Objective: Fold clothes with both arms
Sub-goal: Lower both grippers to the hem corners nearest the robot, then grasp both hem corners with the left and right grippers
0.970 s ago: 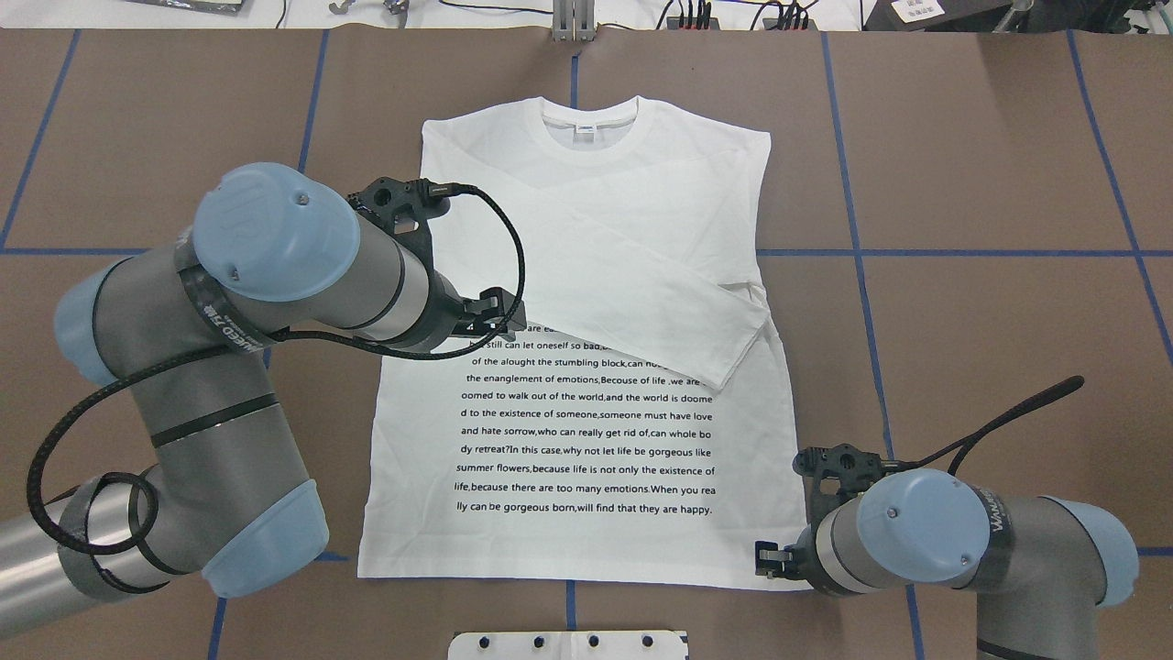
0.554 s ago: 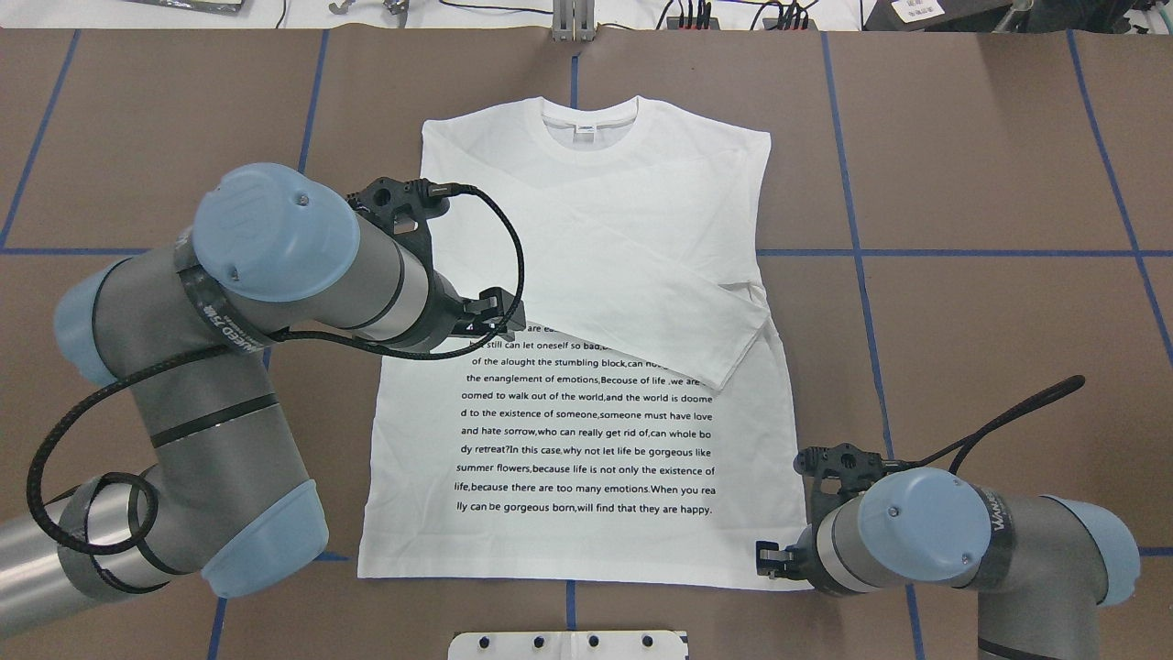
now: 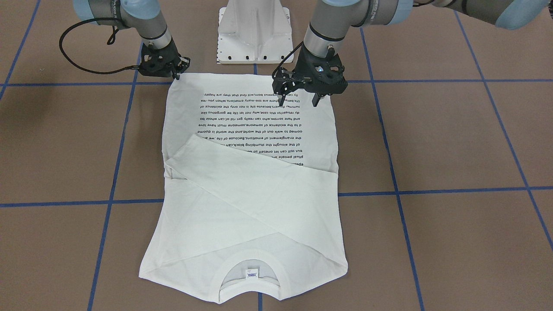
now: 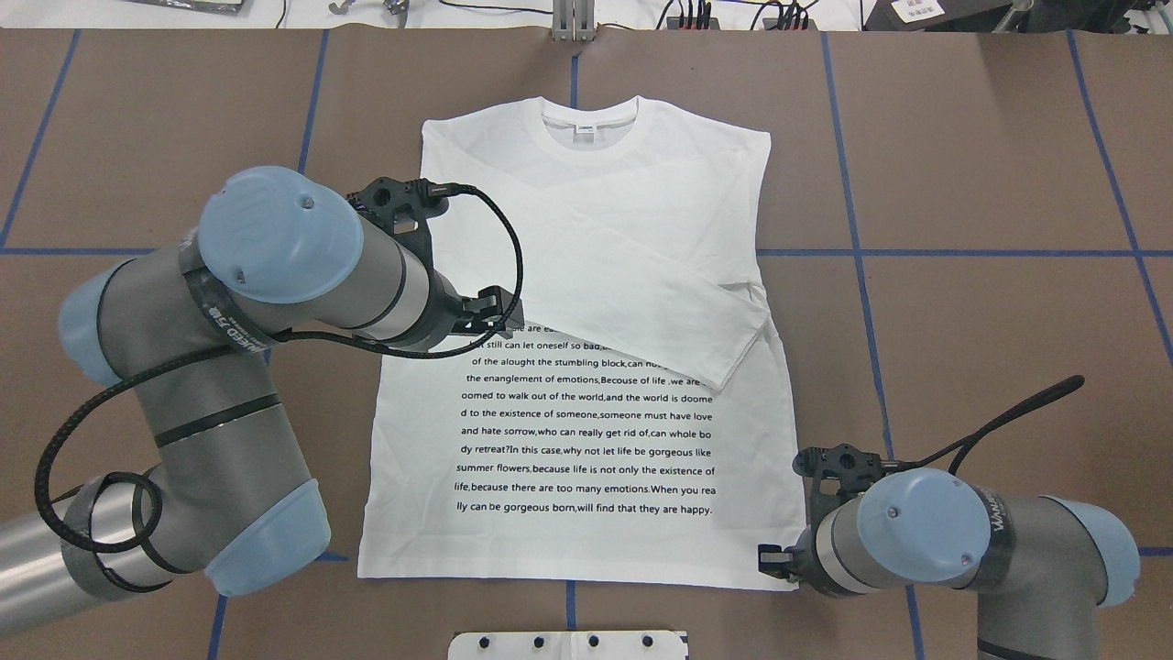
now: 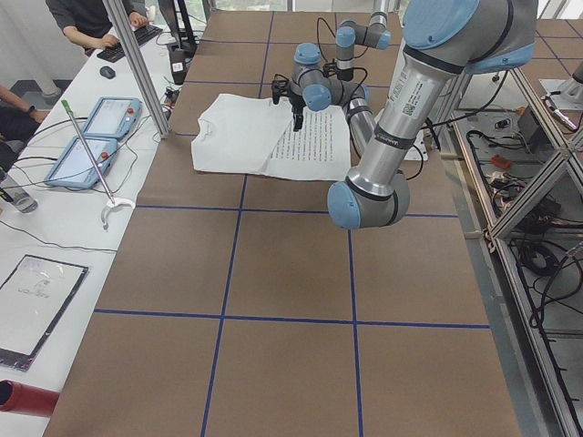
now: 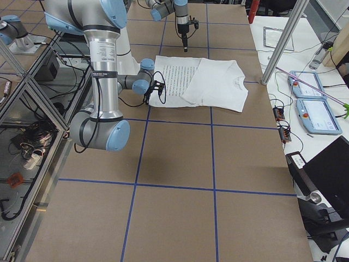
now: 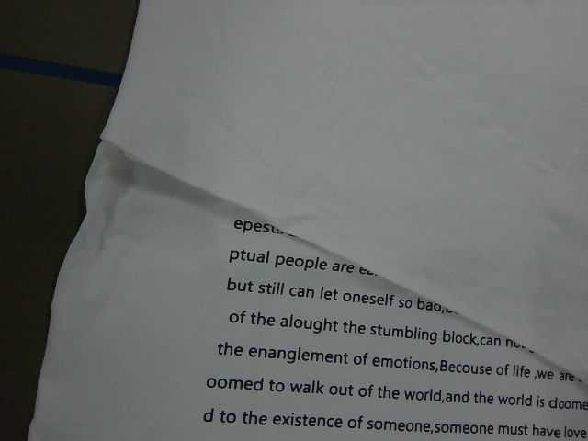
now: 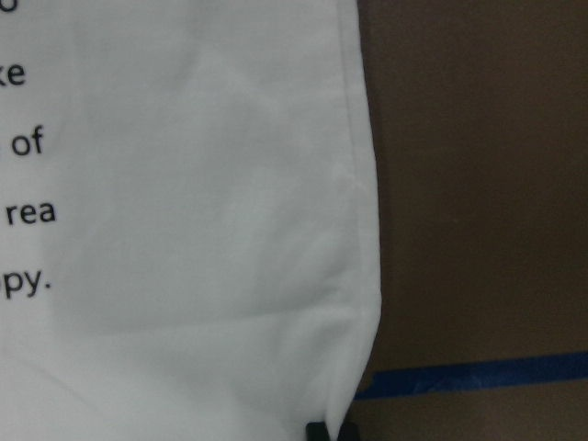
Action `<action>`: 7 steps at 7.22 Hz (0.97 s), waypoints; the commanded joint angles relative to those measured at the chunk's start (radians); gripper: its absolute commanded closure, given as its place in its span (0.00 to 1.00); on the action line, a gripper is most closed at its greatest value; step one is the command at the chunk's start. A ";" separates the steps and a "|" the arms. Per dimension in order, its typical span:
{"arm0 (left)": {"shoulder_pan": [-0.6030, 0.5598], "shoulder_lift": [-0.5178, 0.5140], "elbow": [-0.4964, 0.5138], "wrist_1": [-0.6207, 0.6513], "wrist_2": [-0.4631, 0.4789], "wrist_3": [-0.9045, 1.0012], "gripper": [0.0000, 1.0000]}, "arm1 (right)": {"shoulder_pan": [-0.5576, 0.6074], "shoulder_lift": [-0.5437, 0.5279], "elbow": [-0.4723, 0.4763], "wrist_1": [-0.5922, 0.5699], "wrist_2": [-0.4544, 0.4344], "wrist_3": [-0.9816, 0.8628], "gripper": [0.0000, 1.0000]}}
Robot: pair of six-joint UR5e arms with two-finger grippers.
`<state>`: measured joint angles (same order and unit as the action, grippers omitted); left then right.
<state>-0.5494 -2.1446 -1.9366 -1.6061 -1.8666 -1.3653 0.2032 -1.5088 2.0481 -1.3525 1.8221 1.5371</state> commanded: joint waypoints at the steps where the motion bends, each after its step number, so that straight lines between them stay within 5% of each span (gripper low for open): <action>1: 0.000 0.015 -0.004 0.000 0.003 0.000 0.00 | -0.001 0.010 0.006 -0.002 -0.006 0.001 1.00; 4: 0.019 0.238 -0.181 -0.005 0.003 -0.037 0.00 | 0.009 0.010 0.078 0.007 -0.015 0.003 1.00; 7: 0.239 0.388 -0.205 -0.120 0.096 -0.249 0.00 | 0.018 0.012 0.099 0.009 -0.030 0.005 1.00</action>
<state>-0.3992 -1.8180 -2.1325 -1.6542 -1.8088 -1.5204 0.2168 -1.4978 2.1409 -1.3443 1.7997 1.5415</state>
